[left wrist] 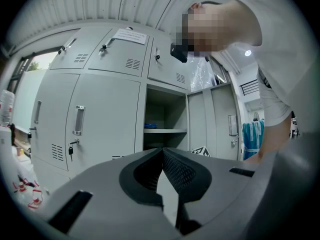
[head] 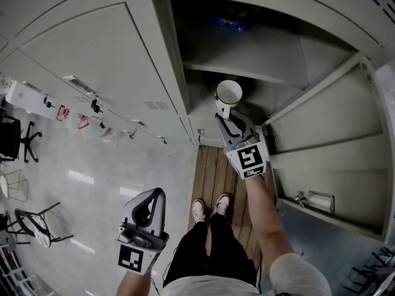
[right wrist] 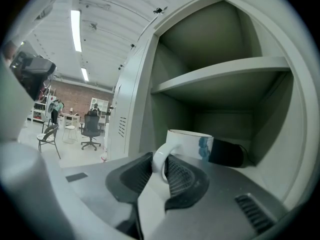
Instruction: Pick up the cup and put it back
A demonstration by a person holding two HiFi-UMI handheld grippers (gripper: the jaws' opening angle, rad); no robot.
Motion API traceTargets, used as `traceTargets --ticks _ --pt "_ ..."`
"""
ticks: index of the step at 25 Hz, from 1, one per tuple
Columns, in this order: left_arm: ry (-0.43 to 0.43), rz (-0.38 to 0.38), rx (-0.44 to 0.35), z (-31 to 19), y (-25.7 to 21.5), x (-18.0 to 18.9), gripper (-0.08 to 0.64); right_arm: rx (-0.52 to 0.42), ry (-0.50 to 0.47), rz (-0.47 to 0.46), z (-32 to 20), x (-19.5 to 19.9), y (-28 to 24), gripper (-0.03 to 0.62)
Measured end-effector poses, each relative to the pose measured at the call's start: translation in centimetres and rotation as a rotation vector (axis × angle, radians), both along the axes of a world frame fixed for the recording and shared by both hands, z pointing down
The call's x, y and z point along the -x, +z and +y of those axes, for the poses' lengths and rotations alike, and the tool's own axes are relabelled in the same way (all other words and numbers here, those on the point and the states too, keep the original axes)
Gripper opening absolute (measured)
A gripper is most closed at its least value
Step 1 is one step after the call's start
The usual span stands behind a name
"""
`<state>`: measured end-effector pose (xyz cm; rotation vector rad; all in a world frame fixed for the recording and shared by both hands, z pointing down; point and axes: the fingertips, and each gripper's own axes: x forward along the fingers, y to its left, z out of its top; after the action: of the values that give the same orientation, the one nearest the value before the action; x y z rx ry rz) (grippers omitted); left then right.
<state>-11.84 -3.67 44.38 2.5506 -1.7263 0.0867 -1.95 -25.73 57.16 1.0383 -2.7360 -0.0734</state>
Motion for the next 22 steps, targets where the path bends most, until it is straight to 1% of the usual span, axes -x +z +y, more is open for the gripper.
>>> traceTargets --ticks 6,14,19,22 --pt "-0.003 -0.001 0.005 0.4 0.1 0.4 0.021 0.034 0.004 -0.010 0.3 -0.4 1.1 0.112" --pt "0.007 0.011 0.000 0.3 0.2 0.2 0.021 0.037 0.018 0.002 0.9 -1.4 0.8 0.150" --pt "0.027 0.017 -0.014 0.1 -0.3 -0.3 0.021 0.053 0.007 0.009 2.5 -2.1 0.6 0.158" --pt "0.040 0.024 -0.026 0.0 -0.9 -0.6 0.021 0.075 0.019 0.015 3.6 -2.8 0.6 0.158"
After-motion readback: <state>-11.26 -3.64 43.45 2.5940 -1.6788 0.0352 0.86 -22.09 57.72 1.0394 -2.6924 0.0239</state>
